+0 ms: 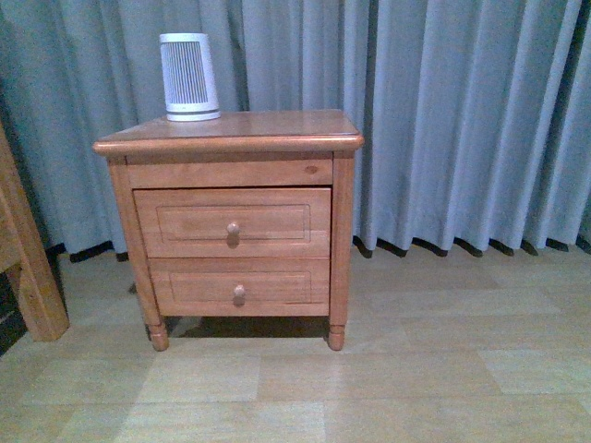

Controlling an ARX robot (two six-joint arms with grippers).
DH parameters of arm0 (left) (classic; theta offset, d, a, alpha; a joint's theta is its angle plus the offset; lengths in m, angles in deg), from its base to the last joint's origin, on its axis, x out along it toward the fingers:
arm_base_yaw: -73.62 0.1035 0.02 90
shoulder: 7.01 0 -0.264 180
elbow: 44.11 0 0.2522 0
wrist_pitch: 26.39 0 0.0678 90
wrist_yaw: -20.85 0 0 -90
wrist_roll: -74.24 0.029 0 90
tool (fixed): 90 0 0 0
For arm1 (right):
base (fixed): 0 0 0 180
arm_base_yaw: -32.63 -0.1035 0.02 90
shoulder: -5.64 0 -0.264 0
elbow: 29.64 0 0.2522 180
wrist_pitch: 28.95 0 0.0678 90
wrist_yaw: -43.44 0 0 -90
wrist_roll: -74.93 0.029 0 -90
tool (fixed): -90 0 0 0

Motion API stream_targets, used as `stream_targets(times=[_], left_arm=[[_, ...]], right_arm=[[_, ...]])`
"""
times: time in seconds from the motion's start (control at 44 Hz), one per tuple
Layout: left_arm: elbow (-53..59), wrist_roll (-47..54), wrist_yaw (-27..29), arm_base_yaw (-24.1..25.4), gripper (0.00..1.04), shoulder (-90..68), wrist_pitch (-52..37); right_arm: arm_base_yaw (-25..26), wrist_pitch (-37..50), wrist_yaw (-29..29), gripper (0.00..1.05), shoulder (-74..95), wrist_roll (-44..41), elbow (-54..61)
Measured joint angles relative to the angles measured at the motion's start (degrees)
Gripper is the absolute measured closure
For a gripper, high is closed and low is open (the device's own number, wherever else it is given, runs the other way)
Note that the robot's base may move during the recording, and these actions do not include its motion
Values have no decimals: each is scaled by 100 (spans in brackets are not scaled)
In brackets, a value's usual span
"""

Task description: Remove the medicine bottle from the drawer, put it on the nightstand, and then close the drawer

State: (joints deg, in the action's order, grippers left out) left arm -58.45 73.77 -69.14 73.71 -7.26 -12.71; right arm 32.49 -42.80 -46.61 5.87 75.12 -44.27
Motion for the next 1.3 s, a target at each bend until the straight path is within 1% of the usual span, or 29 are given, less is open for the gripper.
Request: stream_targets(times=[0.818, 0.864, 0.886, 0.955, 1.0, 1.045, 1.136, 1.227, 1.295], left_arm=[[0, -2, -4, 0, 6, -2, 0], [-286, -125, -562, 160, 6, -358, 721], [-584, -184, -857, 236, 6, -826, 1239], [-1012, -269, -1224, 317, 6, -1659, 1690], [-1331, -286, -1276, 328, 6, -2330, 1606], [-1661, -295, -1353, 328, 6, -2916, 1322], [-2396, -302, -1344, 271, 6, -4033, 540], [-3246, -251, -1119, 103, 6, -5410, -400], [-3567, -208, -1023, -2, 6, -6015, -809]], right_arm=[[2, 0, 2, 7, 0, 0, 0], [0, 0, 4, 7, 0, 0, 0], [2, 0, 2, 7, 0, 0, 0], [0, 0, -2, 7, 0, 0, 0], [2, 0, 7, 7, 0, 0, 0], [2, 0, 2, 7, 0, 0, 0], [2, 0, 2, 7, 0, 0, 0], [2, 0, 2, 7, 0, 0, 0], [2, 0, 2, 7, 0, 0, 0]])
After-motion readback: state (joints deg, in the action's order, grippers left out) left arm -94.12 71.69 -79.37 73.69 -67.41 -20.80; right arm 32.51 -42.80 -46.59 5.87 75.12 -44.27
